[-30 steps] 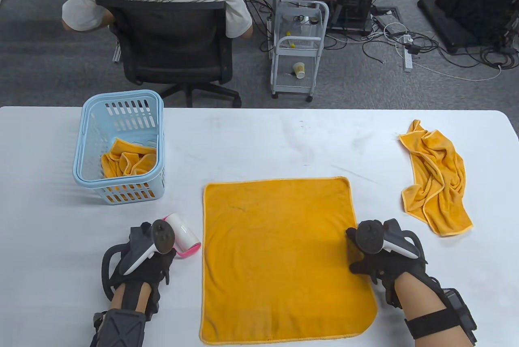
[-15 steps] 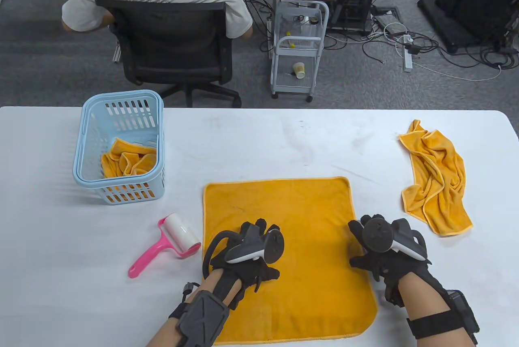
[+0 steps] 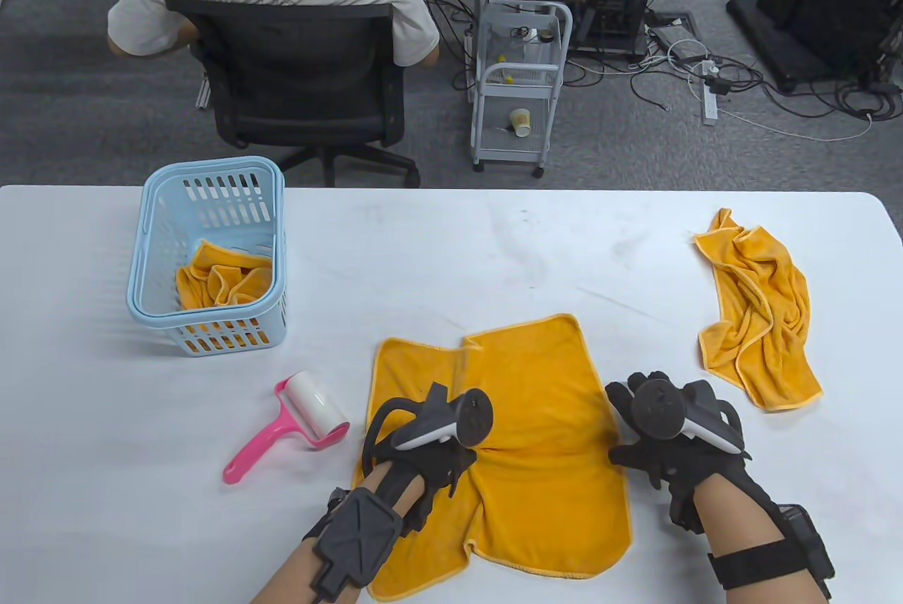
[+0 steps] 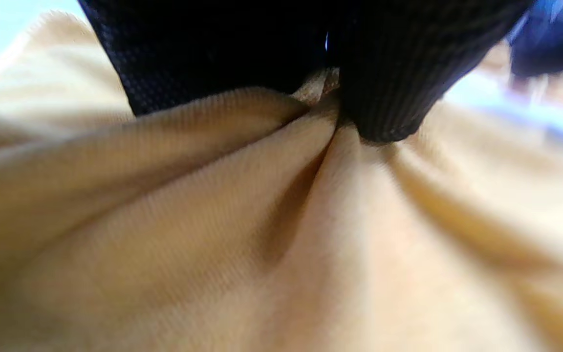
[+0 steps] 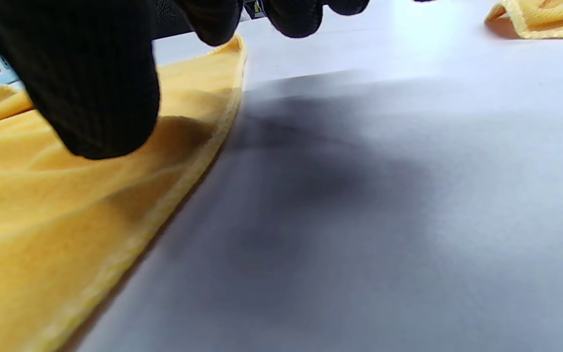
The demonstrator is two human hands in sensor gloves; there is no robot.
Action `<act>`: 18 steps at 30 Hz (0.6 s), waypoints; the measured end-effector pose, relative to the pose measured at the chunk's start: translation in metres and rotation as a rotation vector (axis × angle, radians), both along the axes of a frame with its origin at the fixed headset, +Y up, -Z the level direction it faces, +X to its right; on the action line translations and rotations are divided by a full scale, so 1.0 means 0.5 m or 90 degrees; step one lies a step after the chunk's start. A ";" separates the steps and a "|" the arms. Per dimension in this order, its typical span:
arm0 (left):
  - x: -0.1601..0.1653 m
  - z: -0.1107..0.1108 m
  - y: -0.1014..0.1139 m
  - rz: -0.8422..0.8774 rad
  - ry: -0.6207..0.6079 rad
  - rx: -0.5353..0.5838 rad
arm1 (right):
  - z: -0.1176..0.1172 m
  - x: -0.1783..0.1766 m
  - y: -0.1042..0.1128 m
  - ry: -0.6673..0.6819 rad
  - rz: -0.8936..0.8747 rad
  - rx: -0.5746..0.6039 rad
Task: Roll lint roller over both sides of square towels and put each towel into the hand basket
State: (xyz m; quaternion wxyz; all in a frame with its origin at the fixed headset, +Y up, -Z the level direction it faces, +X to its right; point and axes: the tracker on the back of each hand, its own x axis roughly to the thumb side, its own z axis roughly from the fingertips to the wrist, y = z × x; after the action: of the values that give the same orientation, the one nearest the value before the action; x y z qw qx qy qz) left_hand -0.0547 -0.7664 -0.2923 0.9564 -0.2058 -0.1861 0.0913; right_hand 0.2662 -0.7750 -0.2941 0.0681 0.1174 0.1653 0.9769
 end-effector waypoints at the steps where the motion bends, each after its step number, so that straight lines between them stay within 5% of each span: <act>1: -0.019 -0.007 0.031 0.042 0.022 0.011 | 0.000 0.002 0.001 -0.004 -0.006 0.003; 8: -0.196 -0.051 0.283 0.225 0.187 0.163 | -0.001 0.013 0.003 -0.022 -0.013 0.011; 13: -0.365 -0.056 0.478 0.328 0.356 0.357 | -0.002 0.011 0.001 -0.022 -0.009 0.006; 16: -0.431 -0.051 0.532 0.286 0.436 0.482 | -0.002 0.010 0.001 -0.021 -0.010 0.005; 18: -0.464 -0.060 0.530 0.261 0.476 0.515 | -0.003 0.008 0.000 -0.019 -0.009 0.003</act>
State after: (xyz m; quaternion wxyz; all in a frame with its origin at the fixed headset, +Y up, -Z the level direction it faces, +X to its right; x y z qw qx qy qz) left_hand -0.2868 -0.5015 -0.3225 0.9223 0.2622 0.1076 0.2626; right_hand 0.2704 -0.7750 -0.2958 0.0770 0.1037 0.1613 0.9784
